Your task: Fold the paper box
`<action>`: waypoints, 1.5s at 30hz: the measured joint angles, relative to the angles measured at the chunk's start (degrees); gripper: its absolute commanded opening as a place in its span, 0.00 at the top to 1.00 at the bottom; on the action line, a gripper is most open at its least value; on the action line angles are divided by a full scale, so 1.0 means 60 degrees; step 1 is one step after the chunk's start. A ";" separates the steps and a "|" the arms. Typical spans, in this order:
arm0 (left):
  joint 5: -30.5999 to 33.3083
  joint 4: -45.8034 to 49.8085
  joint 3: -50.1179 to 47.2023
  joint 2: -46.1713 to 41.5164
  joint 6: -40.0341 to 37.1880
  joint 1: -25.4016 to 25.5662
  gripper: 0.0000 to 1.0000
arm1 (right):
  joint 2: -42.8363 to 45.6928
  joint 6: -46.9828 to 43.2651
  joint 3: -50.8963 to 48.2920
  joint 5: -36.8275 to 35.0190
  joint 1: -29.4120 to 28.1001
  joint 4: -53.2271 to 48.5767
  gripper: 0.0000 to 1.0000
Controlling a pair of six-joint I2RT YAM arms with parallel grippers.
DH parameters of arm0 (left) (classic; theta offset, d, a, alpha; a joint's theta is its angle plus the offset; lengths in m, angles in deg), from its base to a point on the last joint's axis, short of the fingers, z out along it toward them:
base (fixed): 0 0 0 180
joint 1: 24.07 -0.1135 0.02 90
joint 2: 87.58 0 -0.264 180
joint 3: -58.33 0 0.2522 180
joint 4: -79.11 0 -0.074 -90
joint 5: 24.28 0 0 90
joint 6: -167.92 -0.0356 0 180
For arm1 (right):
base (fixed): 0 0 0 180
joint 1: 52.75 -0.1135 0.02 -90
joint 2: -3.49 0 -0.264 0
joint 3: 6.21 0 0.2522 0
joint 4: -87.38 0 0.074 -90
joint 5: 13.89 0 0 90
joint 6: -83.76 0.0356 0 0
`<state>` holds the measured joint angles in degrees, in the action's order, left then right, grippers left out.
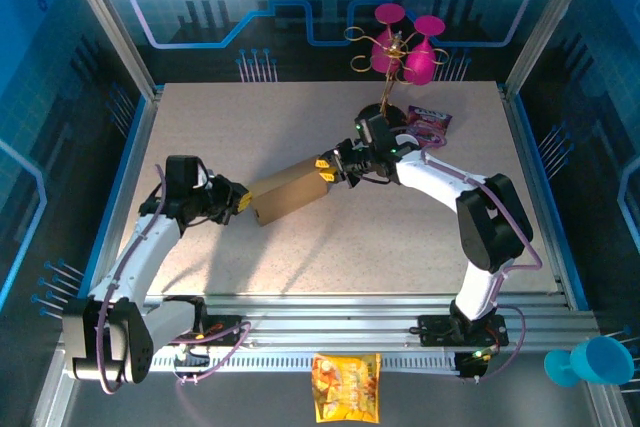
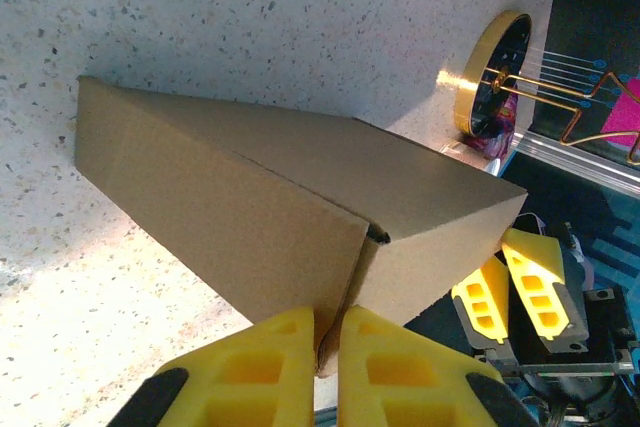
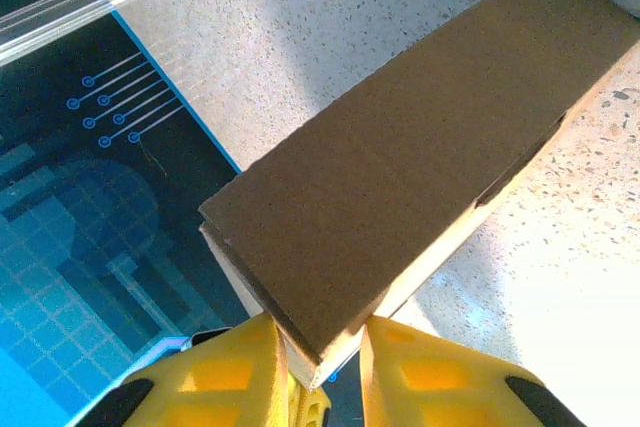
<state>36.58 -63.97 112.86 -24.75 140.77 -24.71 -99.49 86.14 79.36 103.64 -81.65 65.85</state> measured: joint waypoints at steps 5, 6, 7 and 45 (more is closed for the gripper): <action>-0.0091 -0.0175 -0.0076 0.0000 -0.0044 0.0000 0.93 | 0.0000 -0.0251 -0.0153 0.0262 0.0135 0.0208 0.83; -0.0102 -0.0175 -0.0076 0.0000 -0.0062 0.0000 0.93 | 0.0000 -0.0321 -0.0153 0.0310 0.0146 0.0204 0.82; -0.0113 -0.0182 -0.0073 0.0004 -0.0069 0.0000 0.93 | 0.0000 -0.0397 -0.0153 0.0324 0.0160 0.0197 0.82; 0.3096 0.2237 0.1654 -0.1406 -0.1614 0.0444 0.01 | 0.7675 -0.8342 -0.2506 -0.6823 0.1963 -0.4637 0.00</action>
<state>55.15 -50.55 122.79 -33.19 131.09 -22.05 -53.44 36.08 64.33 62.70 -69.87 38.02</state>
